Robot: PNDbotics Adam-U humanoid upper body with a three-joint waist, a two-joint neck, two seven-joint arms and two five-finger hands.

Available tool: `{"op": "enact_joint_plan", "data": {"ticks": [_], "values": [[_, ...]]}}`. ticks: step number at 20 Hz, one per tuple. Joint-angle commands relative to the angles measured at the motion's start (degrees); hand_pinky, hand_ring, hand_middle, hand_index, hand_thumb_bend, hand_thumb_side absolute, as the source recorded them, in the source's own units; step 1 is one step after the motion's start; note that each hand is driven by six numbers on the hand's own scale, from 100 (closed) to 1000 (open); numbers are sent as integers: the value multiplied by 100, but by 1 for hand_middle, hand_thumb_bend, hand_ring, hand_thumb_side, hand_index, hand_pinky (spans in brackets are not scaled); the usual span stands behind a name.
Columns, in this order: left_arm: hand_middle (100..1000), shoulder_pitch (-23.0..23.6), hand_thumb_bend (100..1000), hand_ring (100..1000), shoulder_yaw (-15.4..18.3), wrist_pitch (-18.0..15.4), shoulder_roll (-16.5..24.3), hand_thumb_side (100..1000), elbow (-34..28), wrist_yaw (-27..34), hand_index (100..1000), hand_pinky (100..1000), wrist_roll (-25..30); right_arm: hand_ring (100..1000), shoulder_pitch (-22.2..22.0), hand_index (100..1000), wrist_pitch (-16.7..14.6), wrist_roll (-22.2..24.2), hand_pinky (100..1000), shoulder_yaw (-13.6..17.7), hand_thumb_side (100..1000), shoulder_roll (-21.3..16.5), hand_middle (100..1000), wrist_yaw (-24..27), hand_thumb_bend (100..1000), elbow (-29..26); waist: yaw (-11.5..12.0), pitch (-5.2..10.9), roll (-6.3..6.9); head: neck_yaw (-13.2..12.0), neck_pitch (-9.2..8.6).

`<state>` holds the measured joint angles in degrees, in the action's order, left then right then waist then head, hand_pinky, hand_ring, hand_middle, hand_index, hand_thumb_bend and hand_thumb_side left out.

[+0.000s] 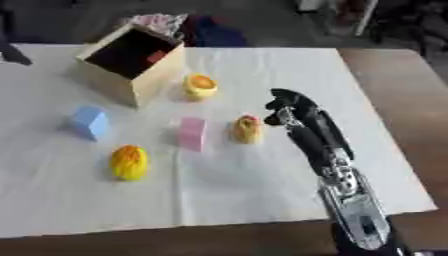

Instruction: Pick up objects on the table and place them in the box.

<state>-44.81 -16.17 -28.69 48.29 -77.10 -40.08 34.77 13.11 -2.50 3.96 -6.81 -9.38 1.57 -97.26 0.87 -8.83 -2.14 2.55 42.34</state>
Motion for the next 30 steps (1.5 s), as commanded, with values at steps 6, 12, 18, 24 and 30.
{"op": "enact_joint_plan", "data": {"ticks": [6,12,18,24,30], "values": [[862,-605,852,851,-187,-808,-667,458,1145,-869,960,846,295,591,66,815,-6,37,675,-29,657,-8,635,53,100,-48,-75,153,-96,-97,47],[863,-739,851,856,-154,-1055,-1011,464,1695,-1427,959,852,4,591,71,815,-4,52,676,-41,660,23,635,64,100,-45,-125,131,-104,-123,68],[863,-779,835,856,-98,-1118,-1238,440,1950,-1784,958,852,-273,591,73,815,-5,61,676,-46,662,48,635,68,100,-43,-155,118,-107,-128,84],[861,-803,815,852,-28,-995,-1405,427,2103,-2167,955,848,-701,591,74,815,-4,70,676,-51,665,61,635,74,100,-40,-190,102,-117,-151,84],[843,-802,752,831,51,-877,-1549,419,2264,-2428,938,837,-1055,590,81,815,-1,83,676,-63,668,80,634,78,100,-34,-232,87,-125,-170,67]]}}
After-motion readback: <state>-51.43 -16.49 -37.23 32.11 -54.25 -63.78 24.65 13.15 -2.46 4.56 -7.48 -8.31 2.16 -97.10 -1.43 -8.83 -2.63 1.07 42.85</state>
